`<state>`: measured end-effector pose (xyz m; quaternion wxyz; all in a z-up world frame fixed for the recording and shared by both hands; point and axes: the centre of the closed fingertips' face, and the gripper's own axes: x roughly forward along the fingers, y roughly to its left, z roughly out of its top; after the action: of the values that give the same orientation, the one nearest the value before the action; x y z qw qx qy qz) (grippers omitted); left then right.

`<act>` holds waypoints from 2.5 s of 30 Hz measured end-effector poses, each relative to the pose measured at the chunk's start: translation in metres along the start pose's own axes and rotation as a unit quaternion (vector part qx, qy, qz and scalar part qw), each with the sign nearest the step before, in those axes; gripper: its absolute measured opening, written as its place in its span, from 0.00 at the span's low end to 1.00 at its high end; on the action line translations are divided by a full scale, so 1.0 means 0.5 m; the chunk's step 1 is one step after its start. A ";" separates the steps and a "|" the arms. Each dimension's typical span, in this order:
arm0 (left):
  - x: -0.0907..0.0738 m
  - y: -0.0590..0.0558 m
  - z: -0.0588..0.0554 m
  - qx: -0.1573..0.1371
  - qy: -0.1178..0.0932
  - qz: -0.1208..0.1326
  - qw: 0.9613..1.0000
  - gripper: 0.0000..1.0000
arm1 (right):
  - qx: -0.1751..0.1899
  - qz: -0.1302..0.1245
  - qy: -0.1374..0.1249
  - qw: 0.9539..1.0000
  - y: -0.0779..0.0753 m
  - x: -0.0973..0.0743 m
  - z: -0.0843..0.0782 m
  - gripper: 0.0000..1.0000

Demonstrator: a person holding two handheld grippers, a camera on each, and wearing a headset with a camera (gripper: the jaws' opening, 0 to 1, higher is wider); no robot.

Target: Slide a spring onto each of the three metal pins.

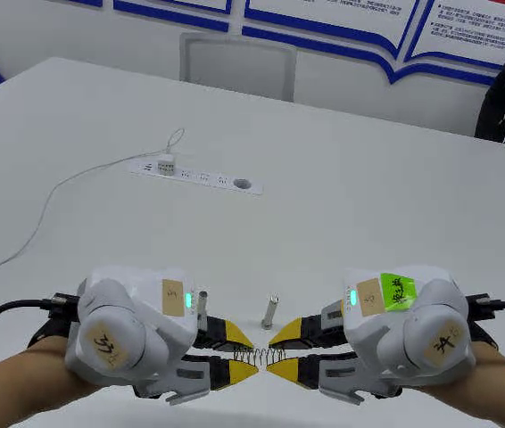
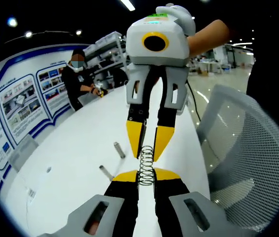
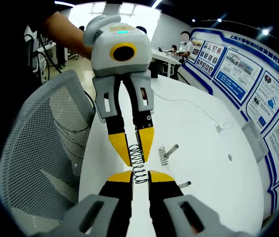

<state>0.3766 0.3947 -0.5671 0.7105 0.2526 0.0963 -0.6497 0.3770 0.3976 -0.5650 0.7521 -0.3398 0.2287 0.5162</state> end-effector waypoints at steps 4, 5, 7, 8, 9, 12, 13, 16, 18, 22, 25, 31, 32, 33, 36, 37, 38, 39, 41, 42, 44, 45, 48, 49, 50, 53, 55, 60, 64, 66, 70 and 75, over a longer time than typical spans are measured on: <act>0.000 0.002 0.002 0.006 0.000 -0.002 1.000 0.10 | -0.008 0.000 0.010 1.000 -0.002 0.000 -0.009 0.15; 0.000 0.002 0.003 0.009 0.000 -0.002 1.000 0.10 | -0.009 0.002 0.014 1.000 -0.002 0.001 -0.014 0.16; -0.001 0.002 0.004 0.012 0.001 -0.005 1.000 0.10 | -0.012 -0.005 0.010 1.000 -0.008 -0.001 -0.013 0.16; -0.001 0.003 0.004 0.013 0.001 -0.004 1.000 0.10 | -0.009 0.000 0.008 1.000 -0.006 -0.001 -0.013 0.14; -0.001 0.004 0.005 0.014 0.000 -0.004 1.000 0.10 | -0.002 0.009 0.007 1.000 -0.001 0.000 -0.013 0.13; -0.001 0.004 0.004 0.017 0.001 -0.006 1.000 0.10 | -0.004 0.008 0.008 1.000 -0.003 0.001 -0.014 0.12; -0.001 0.004 0.003 0.020 0.002 -0.007 1.000 0.10 | -0.003 0.009 0.009 1.000 -0.003 0.002 -0.013 0.11; 0.001 0.005 0.002 0.026 0.004 -0.007 1.000 0.10 | -0.003 0.011 0.009 1.000 -0.004 0.000 -0.012 0.11; 0.003 0.009 0.003 0.025 0.005 -0.006 1.000 0.10 | 0.005 0.011 0.005 1.000 -0.007 -0.003 -0.010 0.11; 0.008 0.018 0.010 0.023 0.001 0.001 1.000 0.10 | 0.022 0.007 -0.008 1.000 -0.020 -0.018 -0.003 0.11; 0.011 0.020 0.017 0.026 -0.003 0.002 1.000 0.10 | 0.032 0.008 -0.019 0.999 -0.025 -0.028 0.003 0.11; 0.013 0.015 0.021 0.031 -0.003 0.000 1.000 0.10 | 0.038 0.025 -0.065 0.997 -0.018 -0.043 0.035 0.11; 0.012 0.015 0.023 0.030 -0.005 0.000 1.000 0.10 | 0.036 0.027 -0.067 0.997 -0.016 -0.044 0.038 0.11; 0.012 0.014 0.023 0.029 -0.006 -0.001 1.000 0.10 | 0.038 0.029 -0.071 0.996 -0.015 -0.044 0.040 0.11; 0.010 0.012 0.025 0.025 -0.009 -0.002 1.000 0.10 | 0.043 0.033 -0.079 0.995 -0.013 -0.044 0.046 0.11; 0.009 0.012 0.025 0.023 -0.009 -0.001 1.000 0.10 | 0.046 0.034 -0.081 0.995 -0.013 -0.043 0.047 0.11; 0.009 0.012 0.025 0.023 -0.009 0.000 1.000 0.10 | 0.049 0.034 -0.083 0.995 -0.013 -0.043 0.049 0.11; 0.009 0.012 0.025 0.022 -0.009 0.000 1.000 0.10 | 0.051 0.034 -0.087 0.994 -0.013 -0.043 0.052 0.11; 0.008 0.011 0.025 0.019 -0.011 -0.001 1.000 0.10 | 0.060 0.038 -0.096 0.993 -0.010 -0.044 0.059 0.11; 0.008 0.010 0.026 0.017 -0.013 -0.001 1.000 0.10 | 0.064 0.040 -0.104 0.992 -0.009 -0.045 0.065 0.11; 0.008 0.008 0.031 0.014 -0.020 0.000 1.000 0.10 | 0.073 0.042 -0.121 0.989 -0.010 -0.046 0.078 0.11; 0.009 0.009 0.036 0.013 -0.027 0.005 1.000 0.10 | 0.071 0.041 -0.126 0.989 -0.011 -0.047 0.083 0.11; 0.010 0.010 0.038 0.004 -0.034 0.008 0.999 0.10 | 0.080 0.044 -0.133 0.987 -0.011 -0.047 0.089 0.11; 0.010 0.009 0.039 0.005 -0.033 0.007 0.999 0.10 | 0.083 0.046 -0.134 0.986 -0.011 -0.046 0.090 0.11; 0.011 0.008 0.039 0.009 -0.031 0.008 0.999 0.10 | 0.085 0.046 -0.134 0.986 -0.010 -0.045 0.090 0.11; 0.009 0.010 0.039 0.002 -0.033 0.011 0.999 0.10 | 0.082 0.039 -0.137 0.986 -0.011 -0.045 0.093 0.11; 0.007 0.012 0.040 -0.008 -0.037 0.013 0.999 0.10 | 0.093 0.033 -0.142 0.985 -0.014 -0.045 0.095 0.11; 0.006 0.016 0.039 -0.018 -0.037 0.022 0.999 0.11 | 0.105 0.025 -0.146 0.983 -0.020 -0.043 0.099 0.10; 0.002 0.021 0.037 -0.028 -0.042 0.031 0.998 0.12 | 0.104 0.021 -0.145 0.984 -0.023 -0.039 0.103 0.10; -0.001 0.024 0.039 -0.040 -0.048 0.035 0.997 0.12 | 0.107 0.019 -0.148 0.983 -0.027 -0.039 0.106 0.10; -0.005 0.033 0.041 -0.047 -0.054 0.049 0.996 0.16 | 0.108 0.010 -0.151 0.983 -0.041 -0.040 0.111 0.10; -0.012 0.046 0.023 -0.066 -0.053 0.070 0.994 0.23 | 0.112 -0.002 -0.158 0.981 -0.063 -0.043 0.116 0.10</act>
<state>0.3957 0.3950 -0.5490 0.7736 0.1769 0.0831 -0.6027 0.3982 0.4200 -0.5027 0.8131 -0.1680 0.1633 0.5328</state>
